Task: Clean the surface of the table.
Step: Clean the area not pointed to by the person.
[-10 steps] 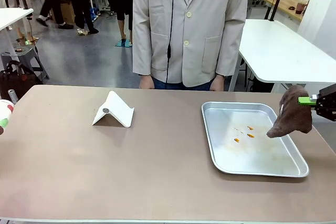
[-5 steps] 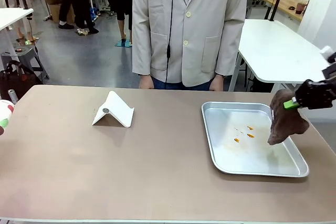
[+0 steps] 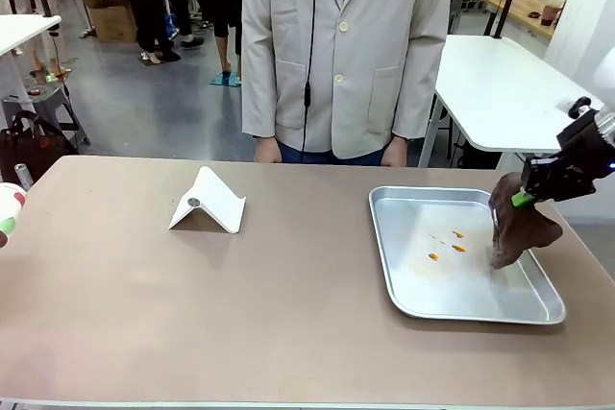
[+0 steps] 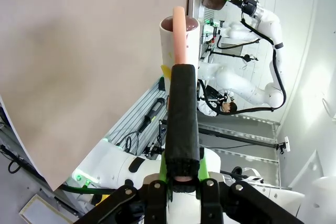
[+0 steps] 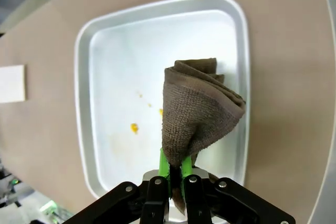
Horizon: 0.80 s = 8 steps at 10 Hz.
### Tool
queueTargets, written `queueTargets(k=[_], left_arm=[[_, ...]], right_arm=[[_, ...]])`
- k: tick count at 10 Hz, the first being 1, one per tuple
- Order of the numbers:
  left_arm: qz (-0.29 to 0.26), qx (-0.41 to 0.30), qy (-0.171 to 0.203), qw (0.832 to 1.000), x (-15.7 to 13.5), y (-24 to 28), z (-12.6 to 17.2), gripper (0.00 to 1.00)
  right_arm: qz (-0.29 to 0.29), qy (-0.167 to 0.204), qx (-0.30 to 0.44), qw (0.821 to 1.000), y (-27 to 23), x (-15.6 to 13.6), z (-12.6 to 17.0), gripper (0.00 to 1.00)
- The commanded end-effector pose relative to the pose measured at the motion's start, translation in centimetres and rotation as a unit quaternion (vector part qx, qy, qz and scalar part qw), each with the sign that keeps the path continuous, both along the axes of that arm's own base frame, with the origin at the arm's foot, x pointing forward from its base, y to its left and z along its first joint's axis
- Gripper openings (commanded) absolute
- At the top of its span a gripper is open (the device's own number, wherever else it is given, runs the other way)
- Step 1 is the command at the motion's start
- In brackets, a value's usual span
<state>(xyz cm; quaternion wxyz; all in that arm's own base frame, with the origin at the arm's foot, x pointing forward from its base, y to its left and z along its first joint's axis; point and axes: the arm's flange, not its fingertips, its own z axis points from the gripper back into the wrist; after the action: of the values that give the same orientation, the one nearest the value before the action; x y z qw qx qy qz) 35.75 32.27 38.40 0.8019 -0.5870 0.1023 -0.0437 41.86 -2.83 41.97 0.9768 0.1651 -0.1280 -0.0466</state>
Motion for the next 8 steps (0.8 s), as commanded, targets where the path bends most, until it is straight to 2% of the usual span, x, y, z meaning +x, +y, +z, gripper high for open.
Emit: queueTargets(k=[1, 3, 5, 8], left_arm=[[0.002, -0.002, 0.003, 1.0, -0.3, 0.0, 0.7, 0.03], [0.002, -0.002, 0.003, 1.0, -0.3, 0.0, 0.7, 0.03], [0.002, -0.002, 0.003, 1.0, -0.3, 0.0, 0.7, 0.03], [0.002, -0.002, 0.003, 1.0, -0.3, 0.0, 0.7, 0.03]], right_arm=[[-0.016, 0.008, -0.043, 0.999, 0.1, 1.6, 0.1, 0.0], [-0.001, 0.005, -0.091, 0.996, 0.5, 3.0, -1.3, 0.0], [-0.003, 0.016, -0.078, 0.997, 1.3, 4.6, -3.5, 0.0], [0.01, 0.008, -0.057, 0.998, 2.8, 5.9, -6.8, 0.0]])
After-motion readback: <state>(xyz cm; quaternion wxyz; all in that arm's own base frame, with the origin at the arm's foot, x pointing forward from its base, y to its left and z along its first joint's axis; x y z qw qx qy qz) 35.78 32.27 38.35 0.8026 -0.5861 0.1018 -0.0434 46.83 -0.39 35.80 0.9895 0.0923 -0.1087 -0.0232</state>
